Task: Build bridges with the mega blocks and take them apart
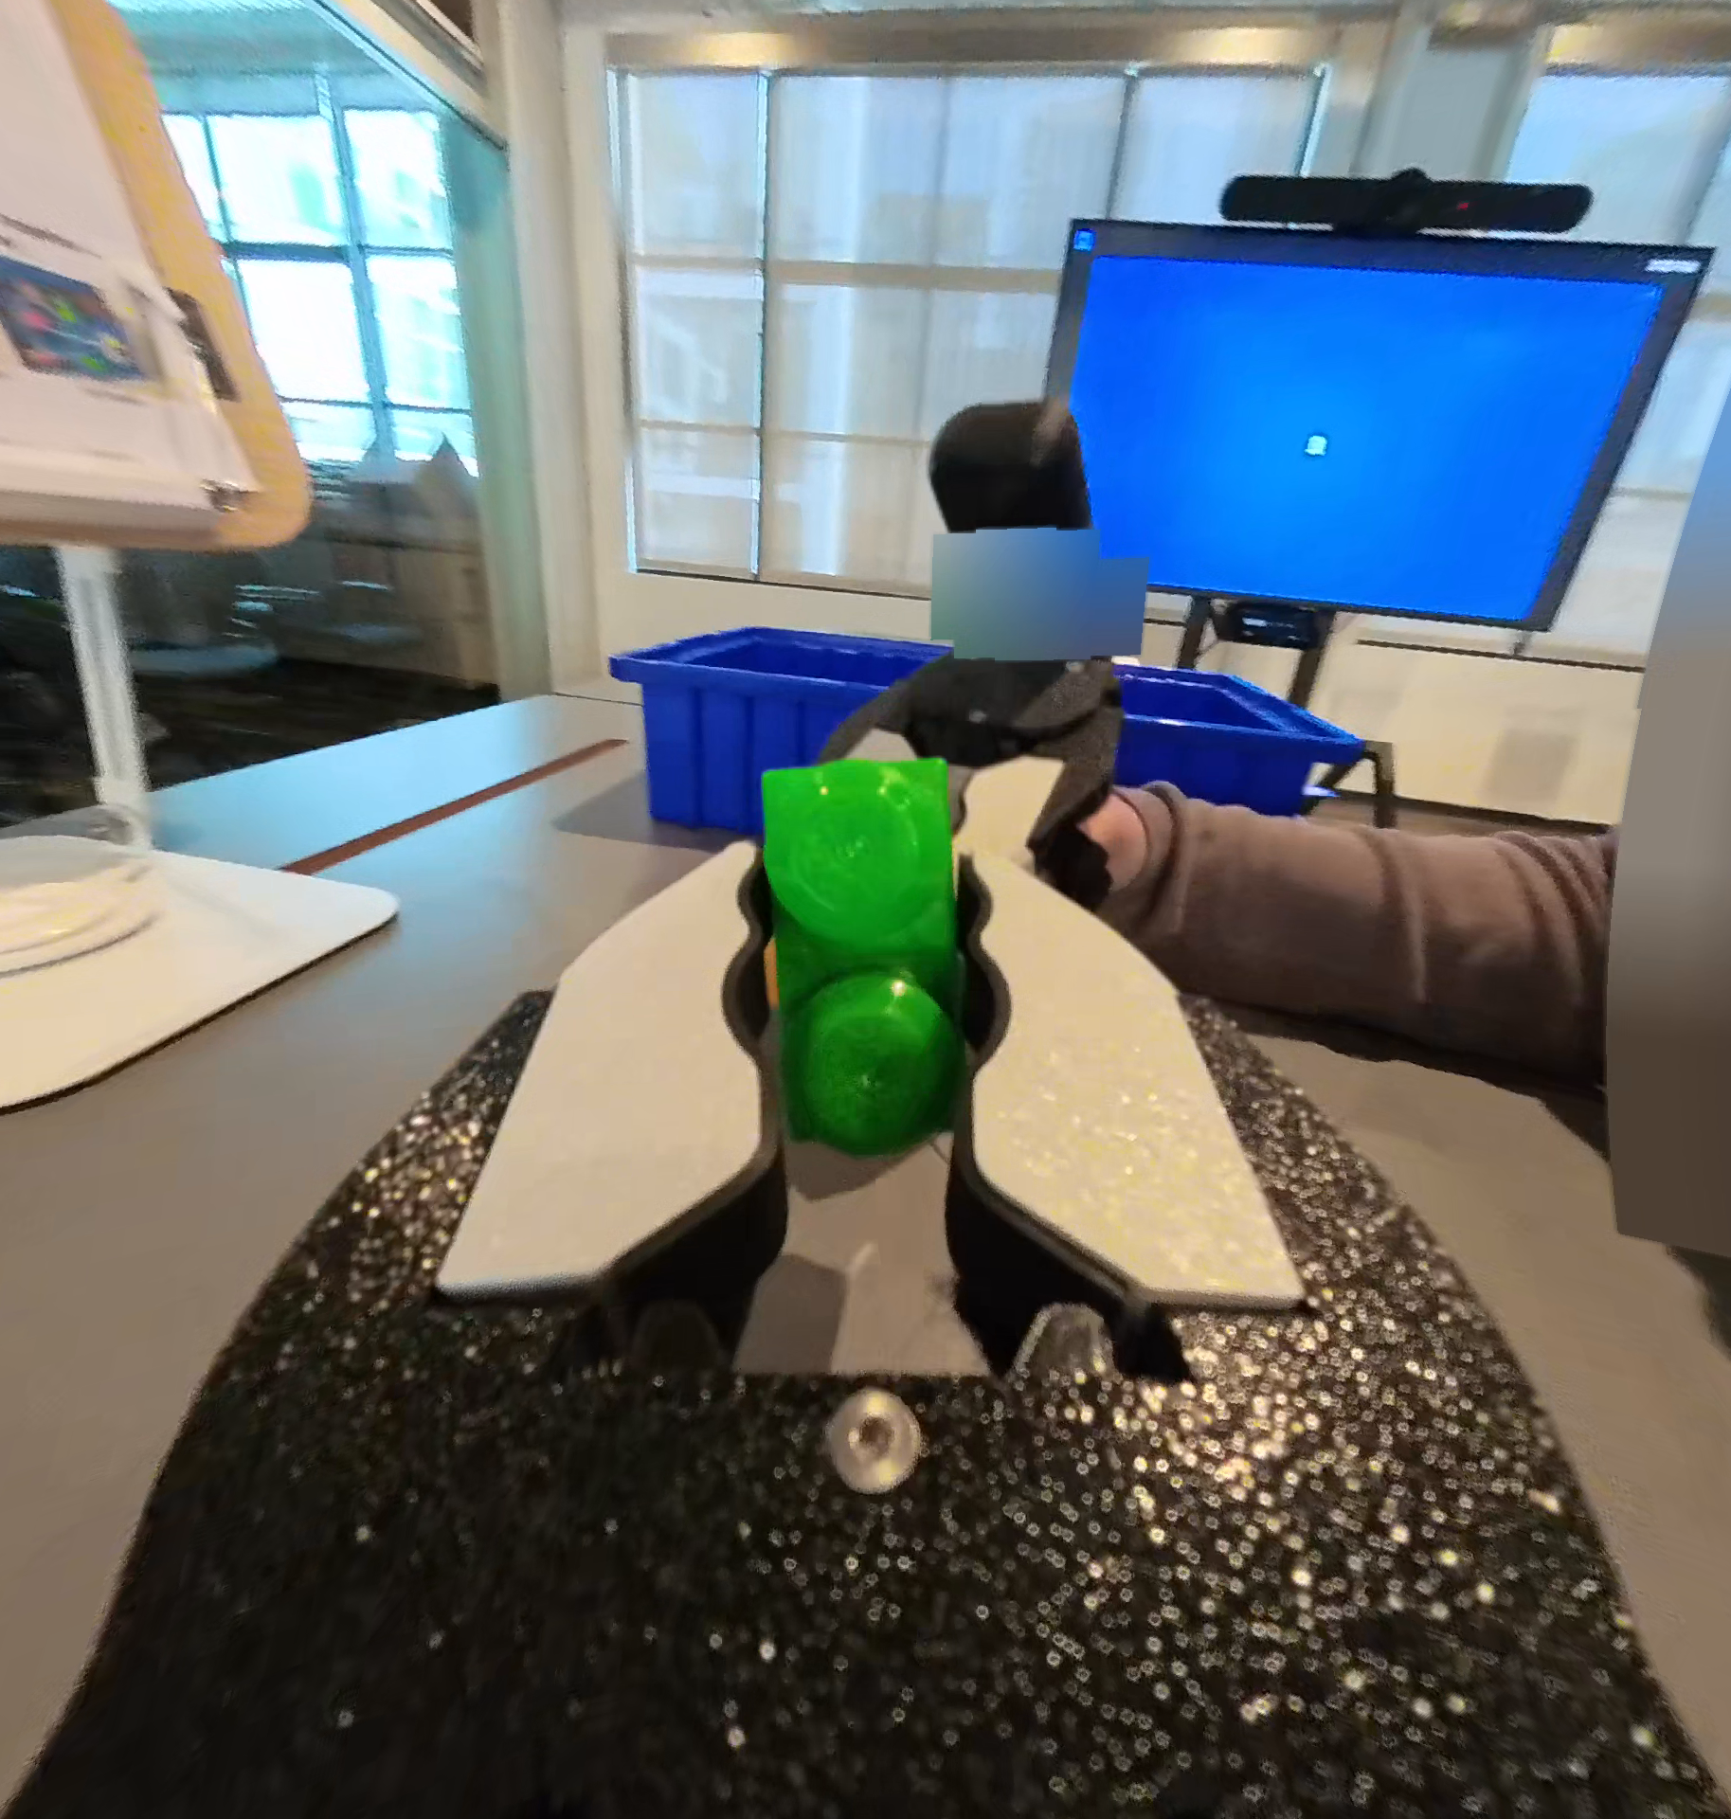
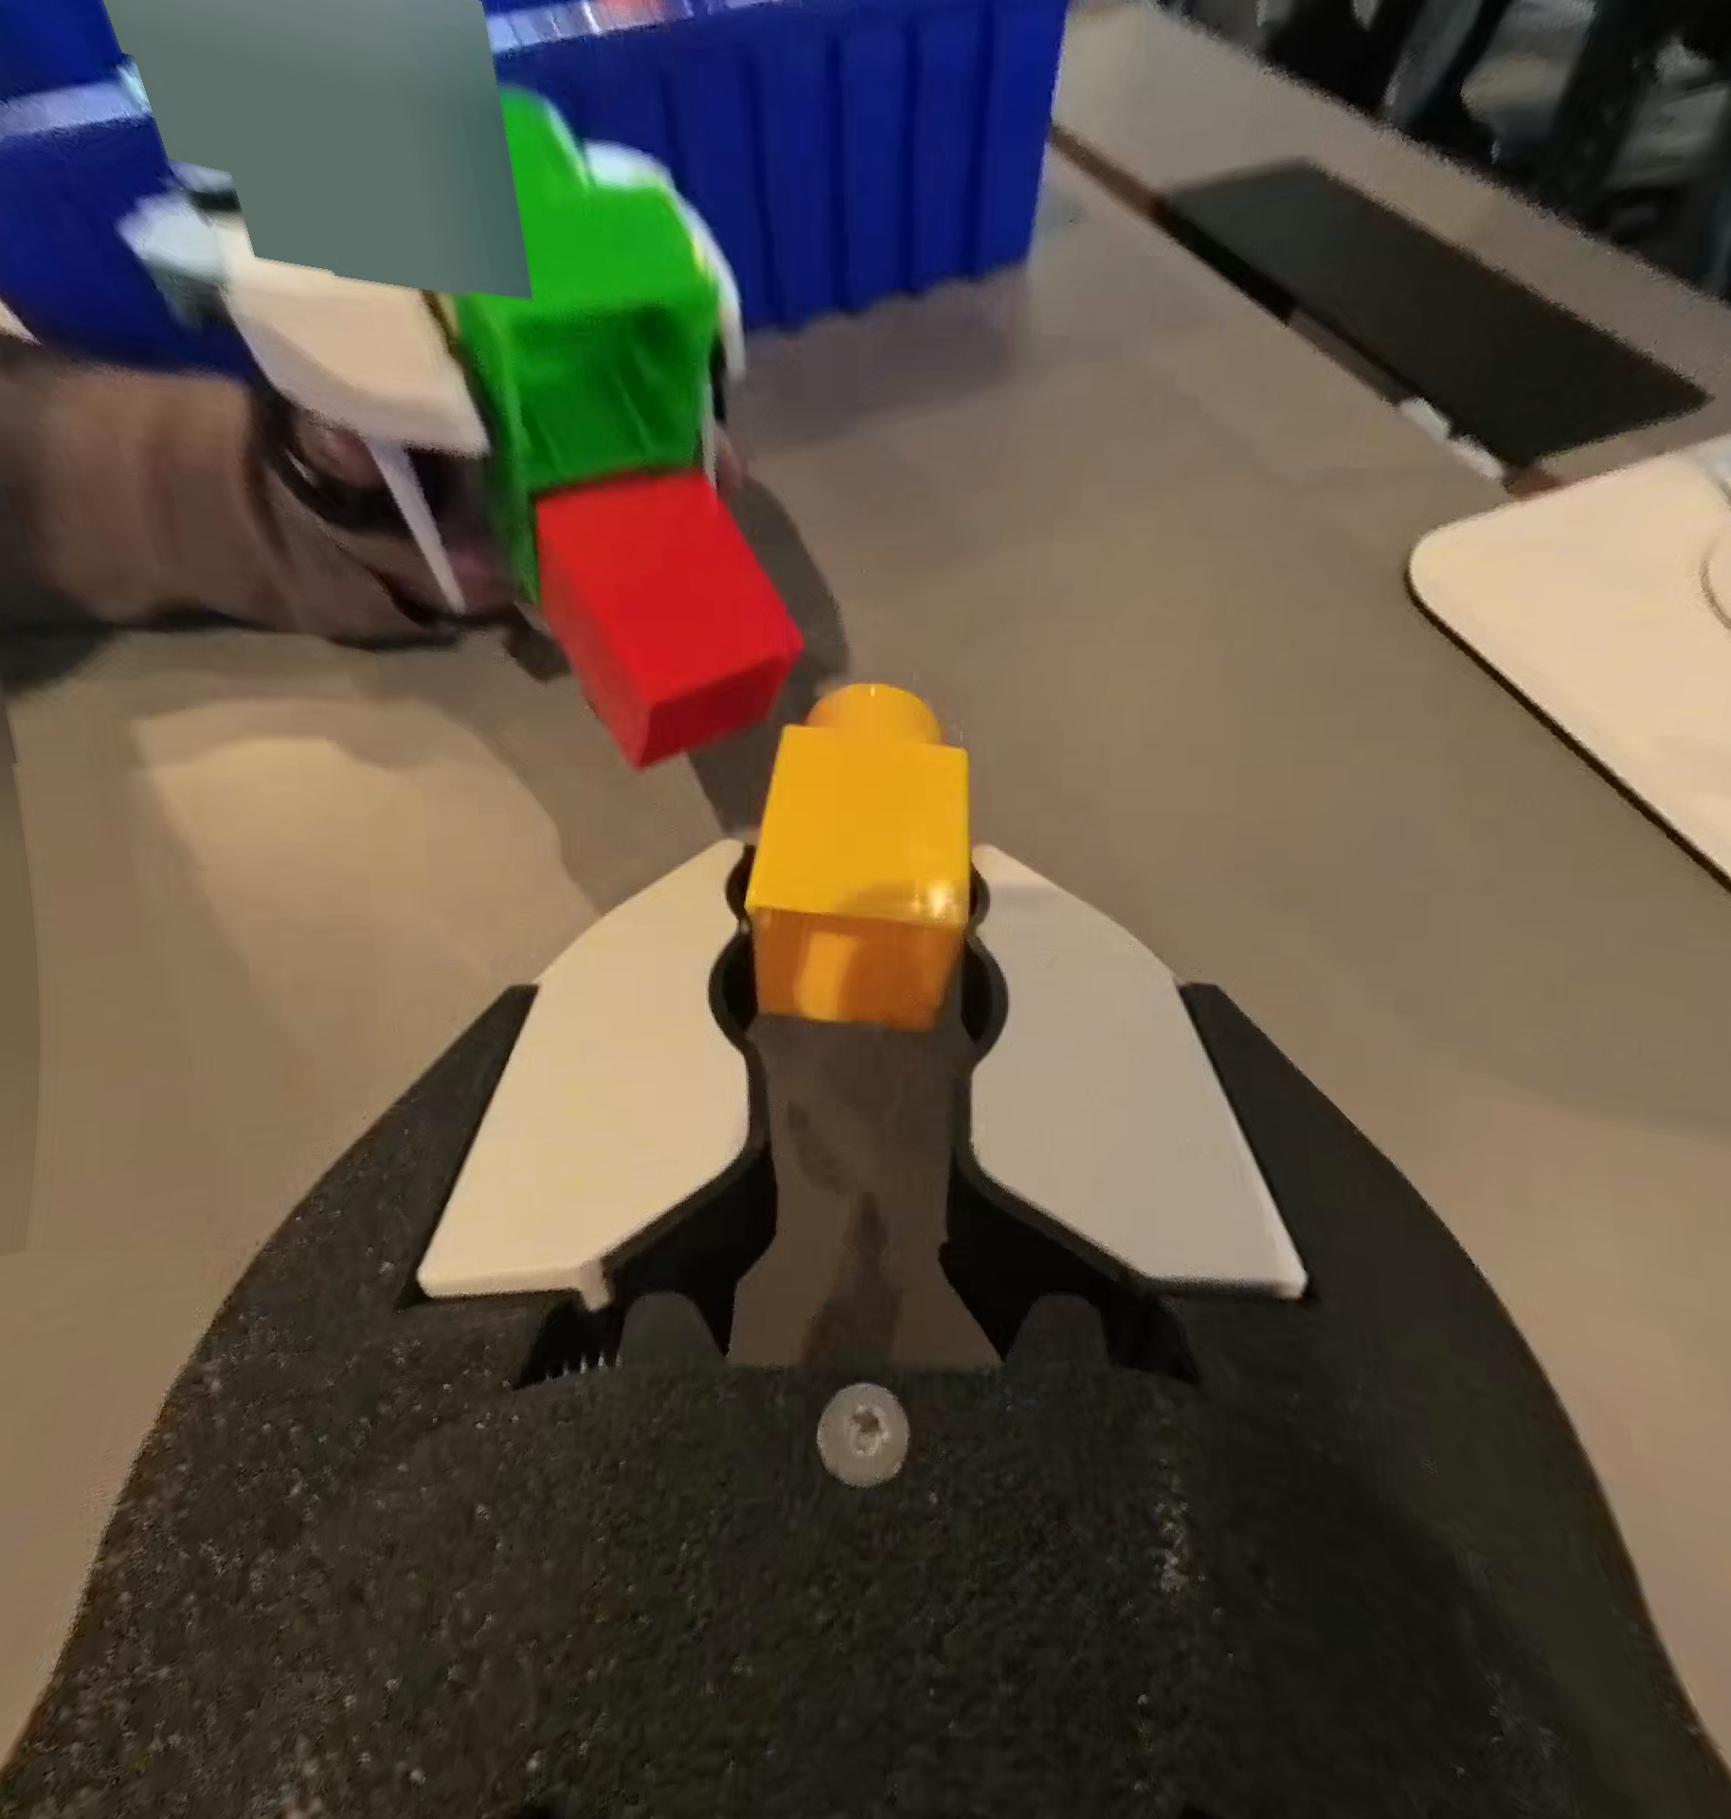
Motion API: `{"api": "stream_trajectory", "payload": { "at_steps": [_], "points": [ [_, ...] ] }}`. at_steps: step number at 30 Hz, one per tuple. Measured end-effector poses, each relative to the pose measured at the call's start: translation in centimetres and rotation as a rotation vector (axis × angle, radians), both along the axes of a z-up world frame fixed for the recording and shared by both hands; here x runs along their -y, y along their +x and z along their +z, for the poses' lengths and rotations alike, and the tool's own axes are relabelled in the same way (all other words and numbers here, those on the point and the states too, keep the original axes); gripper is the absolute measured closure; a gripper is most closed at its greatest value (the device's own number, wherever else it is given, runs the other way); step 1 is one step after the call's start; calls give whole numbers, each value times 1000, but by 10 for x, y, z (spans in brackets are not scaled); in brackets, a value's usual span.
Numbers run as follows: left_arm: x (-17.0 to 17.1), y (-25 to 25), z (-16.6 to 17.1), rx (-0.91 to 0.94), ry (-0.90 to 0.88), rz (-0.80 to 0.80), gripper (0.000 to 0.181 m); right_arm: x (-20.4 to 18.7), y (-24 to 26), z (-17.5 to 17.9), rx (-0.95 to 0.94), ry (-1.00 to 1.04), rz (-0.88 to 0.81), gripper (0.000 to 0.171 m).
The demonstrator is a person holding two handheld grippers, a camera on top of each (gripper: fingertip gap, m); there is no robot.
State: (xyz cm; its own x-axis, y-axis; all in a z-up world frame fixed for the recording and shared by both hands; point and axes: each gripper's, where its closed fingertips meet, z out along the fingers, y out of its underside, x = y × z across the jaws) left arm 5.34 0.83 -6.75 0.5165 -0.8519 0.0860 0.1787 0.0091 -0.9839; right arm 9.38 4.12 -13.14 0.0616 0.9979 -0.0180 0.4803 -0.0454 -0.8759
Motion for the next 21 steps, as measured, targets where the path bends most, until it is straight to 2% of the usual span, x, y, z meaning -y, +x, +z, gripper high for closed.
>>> {"api": "stream_trajectory", "payload": {
  "at_steps": [3,7,10,12,16,20,21],
  "points": [
    [-8,-8,-1,15,-30,48,146,-3,0,-14,87,54,-12,133],
    [-7,-9,2,61,-51,20,146,-1,1,-26,160,79,0,131],
    [-3,-6,3,67,-49,-19,146,4,-4,-22,148,79,21,109],
    [1,-2,3,71,-44,-58,146,18,-11,-9,53,64,97,92],
    [12,6,6,91,-38,-157,146,49,-25,18,-137,-42,242,103],
    [20,11,8,109,-50,-233,146,56,-28,31,-224,-129,268,134],
    [22,12,8,117,-60,-252,146,58,-26,32,-222,-160,287,135]
  ]
}}
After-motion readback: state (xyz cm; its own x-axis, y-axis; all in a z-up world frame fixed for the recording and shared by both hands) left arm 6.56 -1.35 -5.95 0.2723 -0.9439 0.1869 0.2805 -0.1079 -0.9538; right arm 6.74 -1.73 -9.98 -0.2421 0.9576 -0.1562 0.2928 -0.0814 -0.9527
